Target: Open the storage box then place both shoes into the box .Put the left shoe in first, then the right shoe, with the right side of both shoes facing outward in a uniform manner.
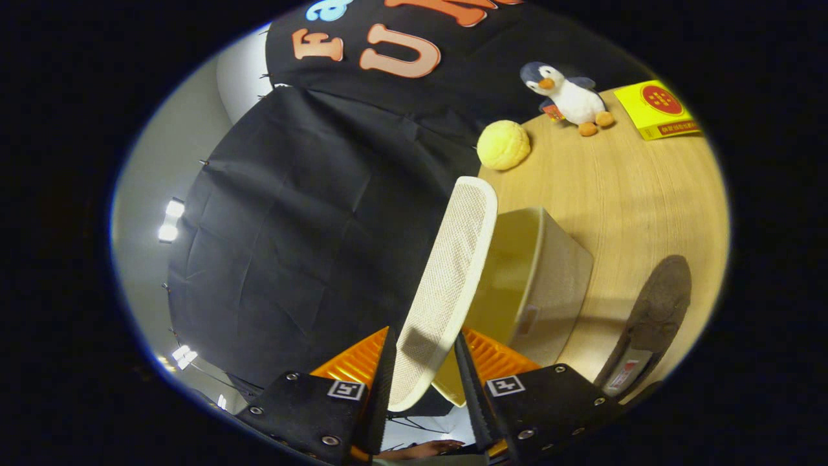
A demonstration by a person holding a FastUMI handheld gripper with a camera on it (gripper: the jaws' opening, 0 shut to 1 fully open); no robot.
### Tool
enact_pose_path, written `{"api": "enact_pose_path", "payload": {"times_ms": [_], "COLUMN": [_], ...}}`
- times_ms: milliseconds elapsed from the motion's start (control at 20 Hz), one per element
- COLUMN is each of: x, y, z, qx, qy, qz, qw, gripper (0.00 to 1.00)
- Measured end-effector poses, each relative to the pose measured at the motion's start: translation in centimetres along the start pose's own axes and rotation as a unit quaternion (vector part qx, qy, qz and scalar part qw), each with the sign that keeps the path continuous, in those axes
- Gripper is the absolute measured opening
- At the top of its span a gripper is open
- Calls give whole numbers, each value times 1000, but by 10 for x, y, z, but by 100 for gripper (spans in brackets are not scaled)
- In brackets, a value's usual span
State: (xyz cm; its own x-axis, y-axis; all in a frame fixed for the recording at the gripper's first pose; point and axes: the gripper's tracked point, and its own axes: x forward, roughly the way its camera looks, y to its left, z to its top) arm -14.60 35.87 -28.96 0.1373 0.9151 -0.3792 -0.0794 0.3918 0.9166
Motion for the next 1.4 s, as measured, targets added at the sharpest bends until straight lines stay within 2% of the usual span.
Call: {"api": "enact_pose_path", "payload": {"times_ms": [50, 150, 350, 700, 850, 1050, 1400], "x": [1, 8, 32, 105, 142, 198, 276], "y": [12, 35, 78, 126, 148, 159, 141], "z": [4, 13, 24, 21, 17, 4, -40], "qx": [-11, -32, -48, -56, -86, -128, -136], "qy": [-7, -19, -29, 5, 15, 42, 119], "qz": [3, 5, 13, 15, 1, -34, -110], "qw": [1000, 999, 998, 998, 996, 990, 977], "gripper": [44, 34, 19, 16, 16, 16, 16]}}
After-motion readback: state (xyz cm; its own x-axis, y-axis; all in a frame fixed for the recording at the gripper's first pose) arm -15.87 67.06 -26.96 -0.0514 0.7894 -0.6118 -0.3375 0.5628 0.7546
